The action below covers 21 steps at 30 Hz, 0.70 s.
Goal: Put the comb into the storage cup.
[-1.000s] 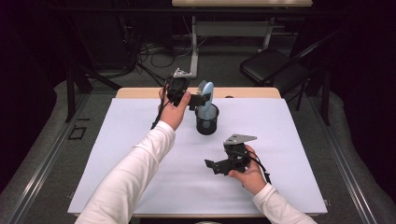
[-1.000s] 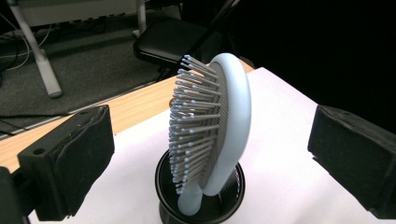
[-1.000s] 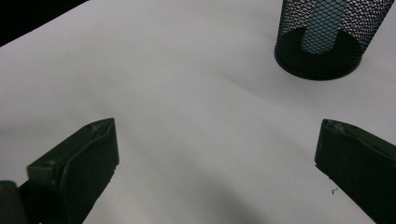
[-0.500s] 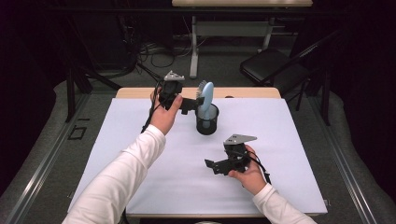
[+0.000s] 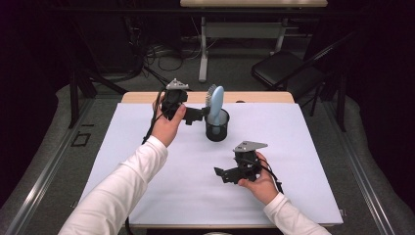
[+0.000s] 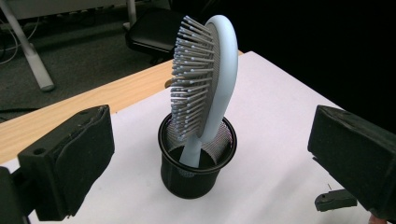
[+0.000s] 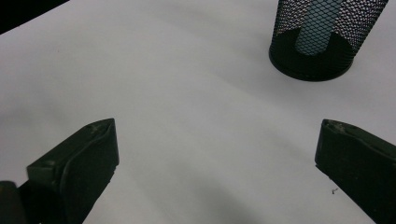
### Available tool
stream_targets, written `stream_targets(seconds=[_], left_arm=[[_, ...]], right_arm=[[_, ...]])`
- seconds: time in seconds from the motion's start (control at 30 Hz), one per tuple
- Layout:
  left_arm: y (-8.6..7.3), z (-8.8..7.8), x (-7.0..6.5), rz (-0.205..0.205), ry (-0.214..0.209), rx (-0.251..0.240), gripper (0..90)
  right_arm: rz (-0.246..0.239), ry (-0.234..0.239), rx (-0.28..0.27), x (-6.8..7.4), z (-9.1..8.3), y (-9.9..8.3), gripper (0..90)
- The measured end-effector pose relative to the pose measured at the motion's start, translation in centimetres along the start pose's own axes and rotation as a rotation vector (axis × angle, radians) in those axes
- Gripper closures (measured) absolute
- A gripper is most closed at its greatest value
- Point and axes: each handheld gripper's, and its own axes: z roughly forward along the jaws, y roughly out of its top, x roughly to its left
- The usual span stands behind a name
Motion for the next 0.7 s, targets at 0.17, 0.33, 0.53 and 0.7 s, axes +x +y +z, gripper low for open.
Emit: stream_targets(seconds=[0.17,0.33,0.53,0.7], left_arm=[[-0.1,-0.3,0.2,-0.007,0.007,0.000,0.6],[-0.2,-0.5,0.4,-0.009,0.011,-0.001,0.6],[-0.5,-0.7,0.8,-0.017,0.021,0.003,0.7],[-0.7,-1.1,1.0,-0.020,0.027,0.007,0.7]], right_arm=[[0.000,0.003,-0.001,0.1,0.0,0.0,0.0],[-0.004,0.007,0.002,0.2,0.2,0.0,0.0],[-0.006,0.010,0.000,0.2,0.3,0.1,0.0],[-0.001,0.009,0.000,0.3,0.1,0.2,0.0]])
